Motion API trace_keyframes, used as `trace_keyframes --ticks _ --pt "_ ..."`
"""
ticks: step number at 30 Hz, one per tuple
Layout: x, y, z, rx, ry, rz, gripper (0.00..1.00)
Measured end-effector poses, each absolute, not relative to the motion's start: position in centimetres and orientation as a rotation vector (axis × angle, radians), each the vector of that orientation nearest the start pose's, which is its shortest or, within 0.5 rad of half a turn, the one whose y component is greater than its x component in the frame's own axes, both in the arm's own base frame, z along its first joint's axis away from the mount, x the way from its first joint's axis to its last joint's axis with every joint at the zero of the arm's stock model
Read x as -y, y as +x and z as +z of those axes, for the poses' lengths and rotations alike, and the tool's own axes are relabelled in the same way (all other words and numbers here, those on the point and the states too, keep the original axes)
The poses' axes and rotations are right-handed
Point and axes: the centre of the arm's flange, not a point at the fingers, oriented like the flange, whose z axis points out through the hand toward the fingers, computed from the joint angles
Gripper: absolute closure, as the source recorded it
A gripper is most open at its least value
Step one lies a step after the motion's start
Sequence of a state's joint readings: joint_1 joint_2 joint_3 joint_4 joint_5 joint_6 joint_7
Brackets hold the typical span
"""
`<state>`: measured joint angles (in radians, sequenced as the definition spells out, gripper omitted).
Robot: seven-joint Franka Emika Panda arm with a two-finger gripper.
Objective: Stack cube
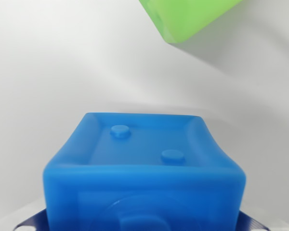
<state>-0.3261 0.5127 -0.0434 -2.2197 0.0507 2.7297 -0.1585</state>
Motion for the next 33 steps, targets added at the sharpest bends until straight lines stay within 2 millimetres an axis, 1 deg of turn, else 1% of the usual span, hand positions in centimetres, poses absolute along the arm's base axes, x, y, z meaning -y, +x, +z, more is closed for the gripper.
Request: trace_keyframes --ticks 14,27,33 --pt "19.9 50.6 17.3 -0.395 -3.116 0.001 1.00" --pt "19.9 50.6 21.0 -0.395 -3.115 -0.004 1.00" --pt "19.9 50.6 23.0 -0.395 -3.114 -0.006 1.00"
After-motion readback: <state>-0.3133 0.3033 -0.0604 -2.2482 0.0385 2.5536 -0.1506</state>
